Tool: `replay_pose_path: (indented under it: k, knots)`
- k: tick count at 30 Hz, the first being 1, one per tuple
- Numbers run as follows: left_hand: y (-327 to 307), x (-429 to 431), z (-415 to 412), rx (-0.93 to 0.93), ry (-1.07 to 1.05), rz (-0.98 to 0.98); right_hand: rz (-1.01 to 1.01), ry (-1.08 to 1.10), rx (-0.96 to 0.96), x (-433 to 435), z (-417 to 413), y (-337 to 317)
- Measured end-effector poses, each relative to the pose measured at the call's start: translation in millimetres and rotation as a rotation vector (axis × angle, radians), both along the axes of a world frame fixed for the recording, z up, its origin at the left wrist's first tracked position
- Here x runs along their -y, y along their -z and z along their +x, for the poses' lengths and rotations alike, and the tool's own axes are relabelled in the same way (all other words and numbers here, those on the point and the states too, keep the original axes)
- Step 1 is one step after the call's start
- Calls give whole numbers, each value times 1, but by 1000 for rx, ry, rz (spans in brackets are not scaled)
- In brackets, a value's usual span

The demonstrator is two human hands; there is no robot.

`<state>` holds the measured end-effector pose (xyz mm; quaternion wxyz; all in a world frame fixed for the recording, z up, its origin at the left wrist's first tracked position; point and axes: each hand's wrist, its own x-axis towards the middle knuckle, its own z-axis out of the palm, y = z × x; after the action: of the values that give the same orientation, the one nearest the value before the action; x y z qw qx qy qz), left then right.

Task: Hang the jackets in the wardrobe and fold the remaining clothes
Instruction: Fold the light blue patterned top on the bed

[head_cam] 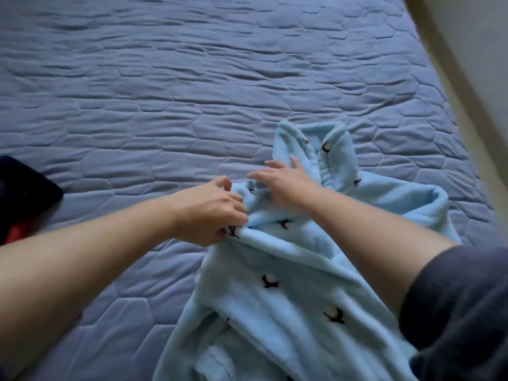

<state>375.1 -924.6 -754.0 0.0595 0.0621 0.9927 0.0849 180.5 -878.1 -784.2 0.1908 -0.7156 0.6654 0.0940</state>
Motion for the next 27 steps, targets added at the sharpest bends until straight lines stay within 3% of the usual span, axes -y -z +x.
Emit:
replay_pose_path:
  k: [3,6,8,12,15,17,20,22,24,25,27]
  knots:
    - [4,16,7,17,-76,-64,-160,89,-207,23,-4,-2]
    - [13,43,13,126,-511,-227,-284,379,-172,40,-12,-6]
    - [22,46,4,213,-766,-172,-307,372,-118,33,-11,-4]
    - [30,26,-20,314,-925,-131,-377,372,-80,-14,-16,7]
    - [27,5,-26,95,-786,-233,-371,576,-156,-50,-43,13]
    - [23,-11,-40,-74,-645,-186,-393,726,-165,-67,-67,14]
    - [24,-9,-77,-156,-837,6,-231,919,74,-83,-112,12]
    - [28,4,-99,-47,-1062,103,-39,835,110,-87,-134,11]
    - [38,8,-115,207,-1181,78,39,662,-26,-86,-145,14]
    - [44,8,-122,288,-1201,45,11,610,-63,-84,-149,16]
    - [50,9,-138,197,-1223,43,-158,640,18,-78,-150,17]
